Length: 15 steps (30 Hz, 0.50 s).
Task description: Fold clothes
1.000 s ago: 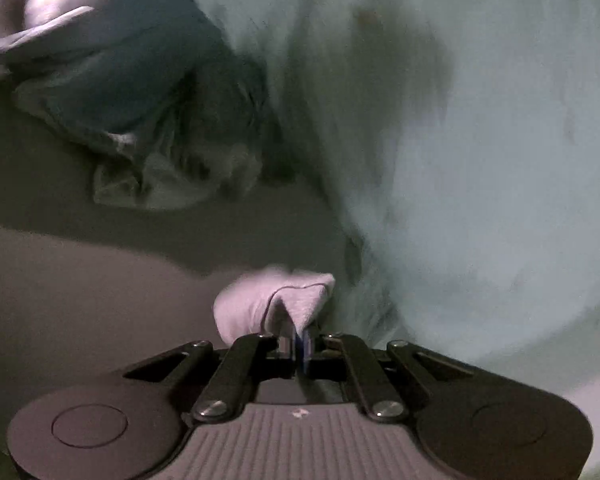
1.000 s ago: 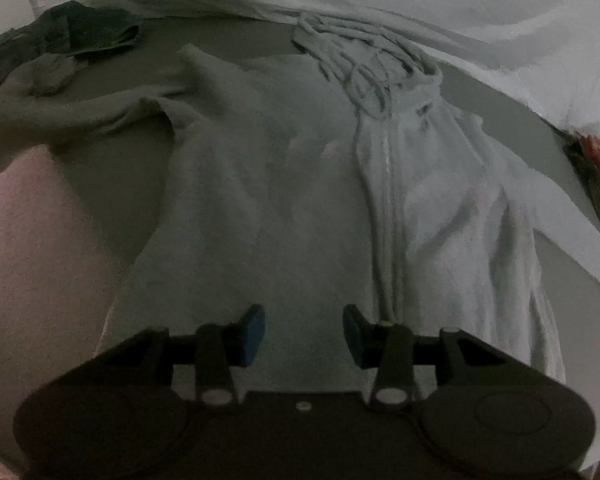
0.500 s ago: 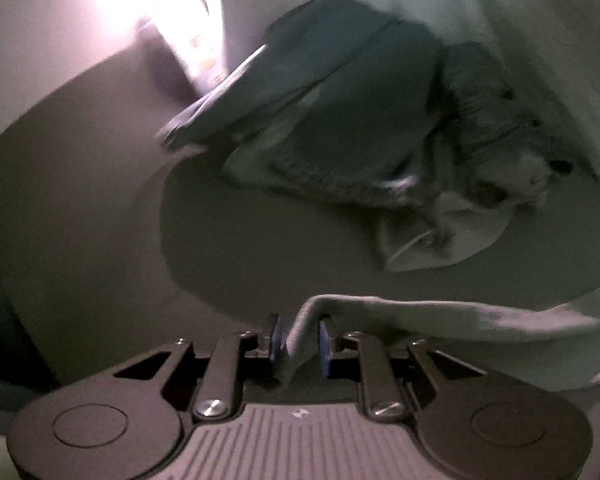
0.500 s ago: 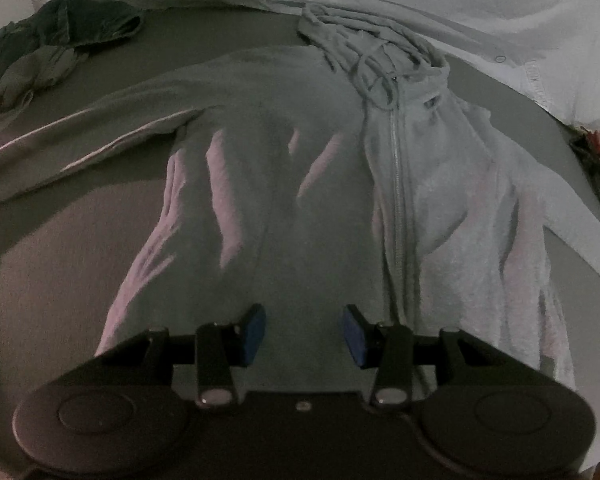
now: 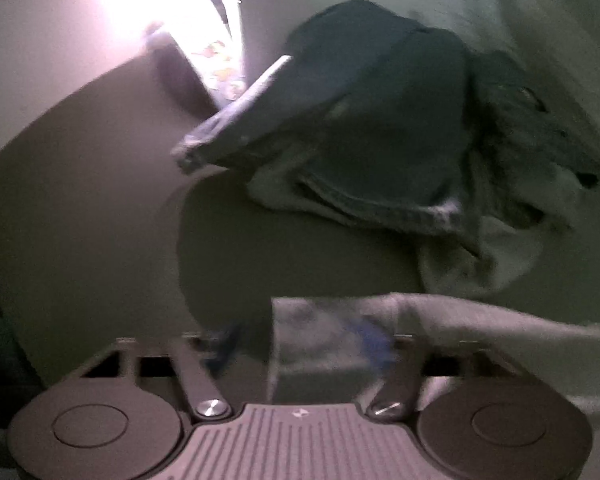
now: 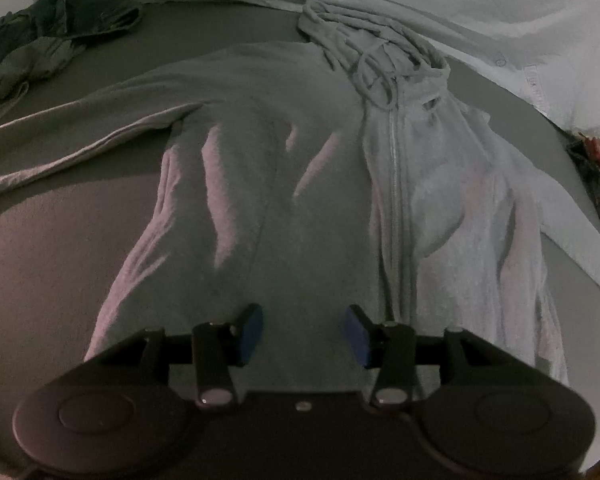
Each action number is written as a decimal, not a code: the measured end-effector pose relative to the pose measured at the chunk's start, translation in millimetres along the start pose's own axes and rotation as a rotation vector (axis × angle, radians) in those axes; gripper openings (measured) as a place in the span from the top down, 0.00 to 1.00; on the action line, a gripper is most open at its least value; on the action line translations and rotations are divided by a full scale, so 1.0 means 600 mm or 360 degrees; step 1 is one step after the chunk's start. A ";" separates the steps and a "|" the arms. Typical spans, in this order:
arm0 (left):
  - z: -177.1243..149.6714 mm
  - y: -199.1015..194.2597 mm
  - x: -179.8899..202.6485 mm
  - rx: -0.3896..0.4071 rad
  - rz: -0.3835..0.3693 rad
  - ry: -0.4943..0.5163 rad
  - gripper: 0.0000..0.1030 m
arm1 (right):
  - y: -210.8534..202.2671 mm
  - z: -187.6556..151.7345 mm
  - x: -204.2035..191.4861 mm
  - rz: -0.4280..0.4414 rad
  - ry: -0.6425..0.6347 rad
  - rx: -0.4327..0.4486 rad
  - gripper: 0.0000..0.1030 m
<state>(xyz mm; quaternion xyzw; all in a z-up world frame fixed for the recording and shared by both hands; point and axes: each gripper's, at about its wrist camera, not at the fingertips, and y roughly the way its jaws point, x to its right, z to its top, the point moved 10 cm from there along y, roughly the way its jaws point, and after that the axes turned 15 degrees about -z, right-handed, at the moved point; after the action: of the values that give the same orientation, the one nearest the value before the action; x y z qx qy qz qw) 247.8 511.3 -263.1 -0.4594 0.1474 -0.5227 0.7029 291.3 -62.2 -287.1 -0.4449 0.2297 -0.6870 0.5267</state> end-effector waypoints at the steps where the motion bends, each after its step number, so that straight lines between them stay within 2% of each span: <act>1: -0.008 -0.001 0.003 0.0002 -0.0031 0.0005 0.25 | 0.001 0.000 0.001 0.0000 0.0005 -0.0002 0.52; 4: -0.039 0.015 0.001 -0.0054 -0.0036 -0.0069 0.24 | 0.004 0.002 0.003 0.0001 0.0018 -0.0008 0.50; 5: -0.049 0.020 -0.001 -0.0054 -0.0007 -0.0103 0.32 | 0.004 0.004 0.002 0.0000 0.0018 -0.0006 0.50; 6: -0.054 0.018 -0.001 -0.0013 0.0053 -0.0104 0.48 | 0.005 0.005 0.001 0.0000 0.0018 -0.0003 0.50; 7: -0.053 0.011 0.003 0.0025 0.0084 -0.0103 0.56 | 0.006 0.007 0.001 -0.0001 0.0018 0.0000 0.50; 8: -0.050 0.004 0.008 0.0037 0.0081 -0.0134 0.90 | 0.005 0.008 -0.001 -0.0006 0.0010 0.0005 0.50; 10: -0.043 -0.012 0.016 0.0061 0.0076 -0.0196 0.95 | 0.004 0.009 -0.003 -0.0016 -0.0006 0.0015 0.50; 13: -0.017 -0.069 0.013 0.0188 0.0140 -0.0270 0.95 | 0.002 0.008 -0.002 -0.0020 -0.0023 0.0028 0.50; 15: -0.013 -0.106 0.007 0.0229 0.0090 -0.0368 0.95 | 0.000 0.005 0.001 -0.0008 -0.0016 0.0023 0.51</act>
<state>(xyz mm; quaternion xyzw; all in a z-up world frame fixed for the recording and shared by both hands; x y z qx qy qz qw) 206.1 501.8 -215.4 -0.4607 0.0405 -0.4554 0.7607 293.7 -62.3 -285.4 -0.4452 0.2210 -0.6876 0.5293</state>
